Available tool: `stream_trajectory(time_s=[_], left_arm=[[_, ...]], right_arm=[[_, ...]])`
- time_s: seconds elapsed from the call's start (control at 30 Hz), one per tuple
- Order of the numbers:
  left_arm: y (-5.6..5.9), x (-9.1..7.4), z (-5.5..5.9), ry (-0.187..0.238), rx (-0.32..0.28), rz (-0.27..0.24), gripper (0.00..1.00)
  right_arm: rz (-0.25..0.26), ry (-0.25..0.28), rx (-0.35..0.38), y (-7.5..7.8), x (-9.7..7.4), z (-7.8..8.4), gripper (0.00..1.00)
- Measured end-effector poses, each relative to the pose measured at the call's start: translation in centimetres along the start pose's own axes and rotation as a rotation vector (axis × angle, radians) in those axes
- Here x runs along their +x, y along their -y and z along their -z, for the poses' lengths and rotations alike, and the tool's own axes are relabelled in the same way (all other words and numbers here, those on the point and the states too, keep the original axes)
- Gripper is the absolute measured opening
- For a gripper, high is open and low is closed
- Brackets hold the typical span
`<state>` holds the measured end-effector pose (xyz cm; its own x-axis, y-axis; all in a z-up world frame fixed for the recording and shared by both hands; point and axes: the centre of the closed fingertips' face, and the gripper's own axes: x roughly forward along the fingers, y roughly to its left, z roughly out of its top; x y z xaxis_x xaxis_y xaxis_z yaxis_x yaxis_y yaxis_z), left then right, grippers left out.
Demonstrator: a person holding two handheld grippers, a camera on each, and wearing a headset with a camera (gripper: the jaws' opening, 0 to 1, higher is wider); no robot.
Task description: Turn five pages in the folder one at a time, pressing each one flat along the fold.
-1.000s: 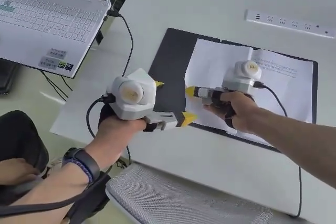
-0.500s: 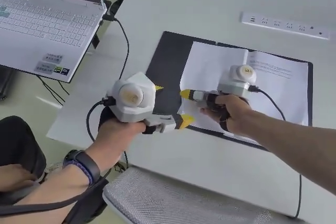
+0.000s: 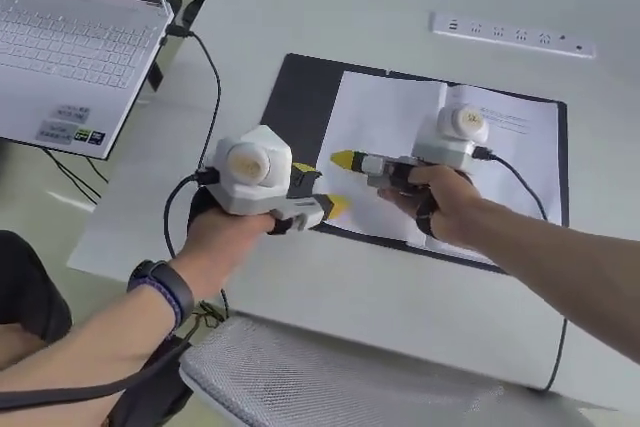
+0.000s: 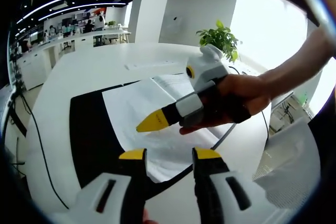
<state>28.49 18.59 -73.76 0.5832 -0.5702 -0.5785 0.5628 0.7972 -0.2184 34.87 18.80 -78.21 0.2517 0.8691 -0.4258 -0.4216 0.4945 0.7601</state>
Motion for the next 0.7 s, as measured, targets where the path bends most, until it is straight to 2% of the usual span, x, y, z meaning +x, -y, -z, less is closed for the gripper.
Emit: stream_trajectory(time_s=[0.2,0.27,0.37,0.47,0.57,0.6,0.63,0.7], left_arm=[[-1.3,1.8,1.9,-0.068,0.001,-0.027,0.26],[-1.6,2.0,2.5,-0.089,0.004,-0.037,0.21],[-2.2,2.5,3.9,-0.125,0.010,-0.049,0.15],[-2.5,2.8,4.9,-0.144,0.004,-0.055,0.14],[-3.0,3.0,6.2,-0.194,0.045,-0.082,0.11],[-3.0,3.1,6.3,-0.197,0.052,-0.087,0.10],[-3.0,3.2,6.4,-0.198,0.064,-0.090,0.10],[-3.4,3.0,6.2,-0.194,0.106,-0.119,0.07]], right_arm=[[0.016,0.051,0.003,1.1,-2.1,-1.5,0.27],[0.020,0.067,0.005,0.8,-3.1,-1.8,0.27],[0.031,0.080,0.001,1.6,-4.3,-2.1,0.27],[0.042,0.086,-0.003,1.4,-5.2,-1.9,0.27],[0.049,0.100,0.003,1.5,-6.2,-1.9,0.27],[0.047,0.103,0.005,1.5,-6.5,-1.9,0.27],[0.036,0.109,0.004,2.2,-7.1,-2.2,0.27],[0.030,0.109,0.004,2.4,-7.5,-2.3,0.27]])
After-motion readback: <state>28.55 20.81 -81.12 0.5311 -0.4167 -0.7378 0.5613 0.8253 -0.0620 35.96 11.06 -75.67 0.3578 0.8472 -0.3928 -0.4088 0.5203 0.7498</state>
